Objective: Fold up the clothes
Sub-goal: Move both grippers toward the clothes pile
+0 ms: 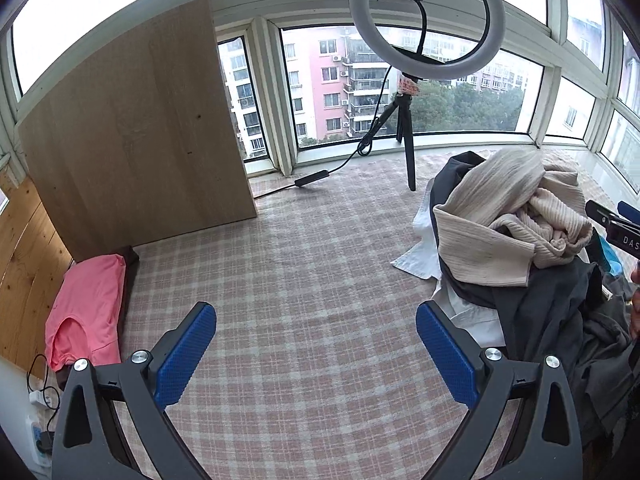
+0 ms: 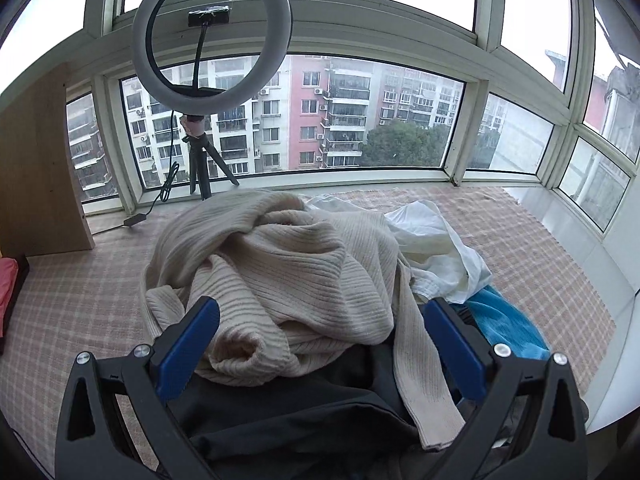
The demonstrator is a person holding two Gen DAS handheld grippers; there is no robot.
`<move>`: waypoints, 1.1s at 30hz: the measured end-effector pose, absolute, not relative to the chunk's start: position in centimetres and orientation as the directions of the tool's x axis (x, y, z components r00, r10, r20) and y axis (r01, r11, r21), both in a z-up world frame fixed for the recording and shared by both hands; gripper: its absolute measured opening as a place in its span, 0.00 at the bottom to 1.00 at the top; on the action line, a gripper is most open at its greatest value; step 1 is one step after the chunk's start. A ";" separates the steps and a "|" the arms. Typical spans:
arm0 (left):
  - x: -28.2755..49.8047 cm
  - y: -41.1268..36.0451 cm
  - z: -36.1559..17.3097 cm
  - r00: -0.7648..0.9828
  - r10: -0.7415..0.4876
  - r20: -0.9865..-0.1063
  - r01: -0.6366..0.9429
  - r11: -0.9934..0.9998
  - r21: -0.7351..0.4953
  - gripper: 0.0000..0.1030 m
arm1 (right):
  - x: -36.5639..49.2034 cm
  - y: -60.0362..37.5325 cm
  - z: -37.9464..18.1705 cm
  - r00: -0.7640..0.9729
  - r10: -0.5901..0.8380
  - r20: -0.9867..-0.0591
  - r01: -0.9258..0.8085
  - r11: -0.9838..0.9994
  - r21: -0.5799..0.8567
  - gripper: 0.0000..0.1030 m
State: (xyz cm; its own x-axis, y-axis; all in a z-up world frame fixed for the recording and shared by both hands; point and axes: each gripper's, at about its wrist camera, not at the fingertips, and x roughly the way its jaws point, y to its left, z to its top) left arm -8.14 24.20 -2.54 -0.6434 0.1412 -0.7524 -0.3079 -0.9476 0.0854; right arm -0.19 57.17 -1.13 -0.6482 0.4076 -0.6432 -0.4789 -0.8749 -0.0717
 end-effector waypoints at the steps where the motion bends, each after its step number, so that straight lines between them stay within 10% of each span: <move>1: -8.3 24.7 -2.6 -0.639 0.145 -0.755 -0.317 -0.944 0.087 0.98 | -0.3 57.3 -1.2 -0.647 0.407 -0.645 -0.479 -0.875 -0.072 1.00; 8: -9.1 27.3 -3.0 -0.621 0.168 -0.766 -0.373 -0.923 0.100 0.98 | -1.8 60.0 -2.1 -0.634 0.393 -0.667 -0.483 -0.874 -0.055 1.00; 20: -9.7 26.8 -3.0 -0.624 0.173 -0.762 -0.377 -0.921 0.099 0.98 | -6.6 64.6 -5.9 -0.652 -0.035 -0.758 -0.275 -0.920 0.279 0.99; 28: -9.2 19.2 -2.9 -0.641 0.091 -0.762 -0.260 -0.960 0.104 0.98 | -6.1 65.7 -4.8 -0.702 -0.106 -0.704 -0.327 -0.830 0.451 0.06; 33: -8.3 13.4 -2.5 -0.654 0.089 -0.752 -0.186 -0.982 0.045 0.98 | -4.4 65.7 0.6 -0.854 -0.247 -0.457 -0.214 -0.634 0.743 0.04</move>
State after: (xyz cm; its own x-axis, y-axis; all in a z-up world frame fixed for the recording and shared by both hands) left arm -8.26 13.43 -2.54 -0.6535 0.0894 -0.7516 -0.1855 -0.9816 0.0446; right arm -4.39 65.69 0.64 -0.8544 -0.2468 -0.4573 -0.2144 -0.6343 0.7428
